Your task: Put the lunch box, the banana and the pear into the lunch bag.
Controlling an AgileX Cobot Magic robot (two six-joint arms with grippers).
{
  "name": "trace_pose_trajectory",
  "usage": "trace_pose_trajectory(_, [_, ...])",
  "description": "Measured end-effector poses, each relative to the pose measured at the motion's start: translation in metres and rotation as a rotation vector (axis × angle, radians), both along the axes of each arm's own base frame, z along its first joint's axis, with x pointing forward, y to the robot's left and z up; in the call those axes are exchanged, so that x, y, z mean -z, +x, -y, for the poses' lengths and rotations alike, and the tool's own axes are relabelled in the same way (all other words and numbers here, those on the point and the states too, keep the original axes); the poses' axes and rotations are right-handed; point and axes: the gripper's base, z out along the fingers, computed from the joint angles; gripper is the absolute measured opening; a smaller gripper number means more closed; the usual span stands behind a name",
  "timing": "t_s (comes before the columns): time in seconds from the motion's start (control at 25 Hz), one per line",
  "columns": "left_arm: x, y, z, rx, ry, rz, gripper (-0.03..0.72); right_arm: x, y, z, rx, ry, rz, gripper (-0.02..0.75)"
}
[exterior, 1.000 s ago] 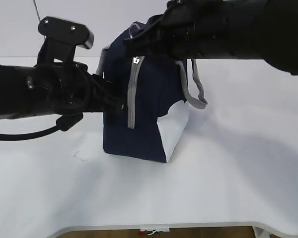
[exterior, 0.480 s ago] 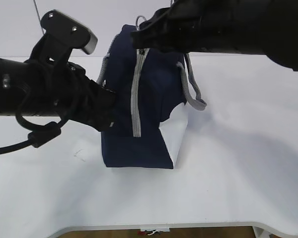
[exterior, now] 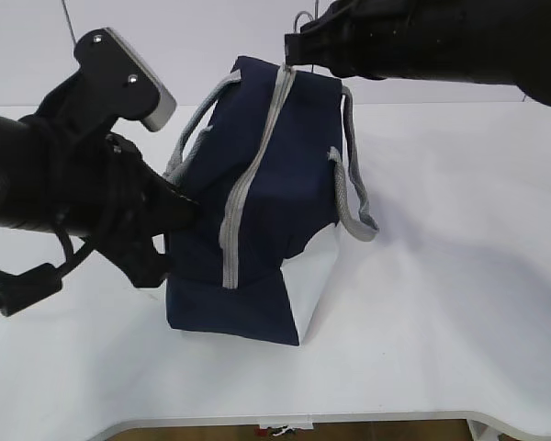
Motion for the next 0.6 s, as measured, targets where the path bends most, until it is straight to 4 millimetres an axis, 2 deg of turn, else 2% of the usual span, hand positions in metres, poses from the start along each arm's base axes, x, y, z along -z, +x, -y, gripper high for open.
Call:
trace_pose_trajectory(0.28, [-0.009,-0.014,-0.009,0.048,0.054,-0.024,-0.004,0.012,0.012,0.004,0.023,-0.01,-0.02,0.013])
trace_pose_trajectory(0.6, [-0.015,-0.024,-0.016,0.075,0.084,-0.062,-0.004,0.024,0.043,0.001,0.052,-0.02,-0.041,0.013])
